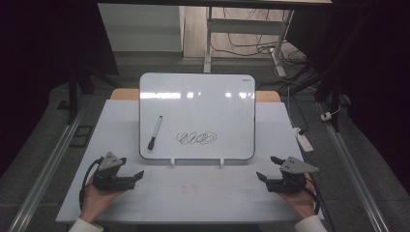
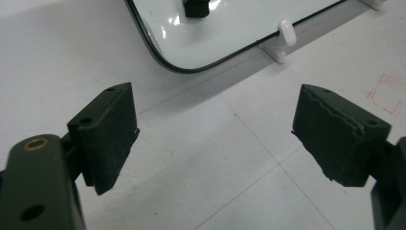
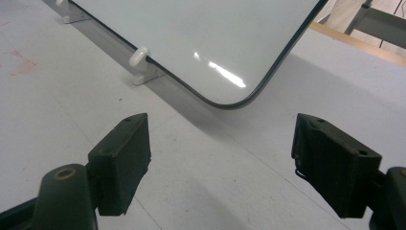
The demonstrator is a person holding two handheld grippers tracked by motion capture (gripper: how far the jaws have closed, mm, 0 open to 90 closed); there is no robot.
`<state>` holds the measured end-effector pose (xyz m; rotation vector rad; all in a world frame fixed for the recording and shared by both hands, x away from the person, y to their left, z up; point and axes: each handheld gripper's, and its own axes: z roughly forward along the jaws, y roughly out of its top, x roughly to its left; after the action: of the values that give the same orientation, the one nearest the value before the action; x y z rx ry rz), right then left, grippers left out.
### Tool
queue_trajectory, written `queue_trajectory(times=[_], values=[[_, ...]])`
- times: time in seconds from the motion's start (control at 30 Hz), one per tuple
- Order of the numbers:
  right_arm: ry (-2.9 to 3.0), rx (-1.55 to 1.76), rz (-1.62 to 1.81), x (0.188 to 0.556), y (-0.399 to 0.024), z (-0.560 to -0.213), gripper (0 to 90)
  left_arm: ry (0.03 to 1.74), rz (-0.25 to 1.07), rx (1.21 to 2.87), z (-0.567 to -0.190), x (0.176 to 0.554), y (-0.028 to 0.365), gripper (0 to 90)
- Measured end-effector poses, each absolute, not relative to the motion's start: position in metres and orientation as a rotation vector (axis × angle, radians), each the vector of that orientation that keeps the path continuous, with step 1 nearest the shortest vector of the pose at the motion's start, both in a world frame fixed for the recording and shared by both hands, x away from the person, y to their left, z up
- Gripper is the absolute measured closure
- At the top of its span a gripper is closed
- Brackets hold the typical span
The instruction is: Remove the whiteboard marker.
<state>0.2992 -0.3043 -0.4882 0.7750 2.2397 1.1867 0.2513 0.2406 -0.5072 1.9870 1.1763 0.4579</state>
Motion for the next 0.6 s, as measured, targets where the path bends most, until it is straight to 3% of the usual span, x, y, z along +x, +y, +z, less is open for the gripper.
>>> queue_trajectory(times=[0.6], values=[[2.222, 0.784, 1.190, 0.298, -0.304, -0.488, 23.0, 1.198, 0.508, 1.986, -0.493, 0.254, 0.239, 18.6]])
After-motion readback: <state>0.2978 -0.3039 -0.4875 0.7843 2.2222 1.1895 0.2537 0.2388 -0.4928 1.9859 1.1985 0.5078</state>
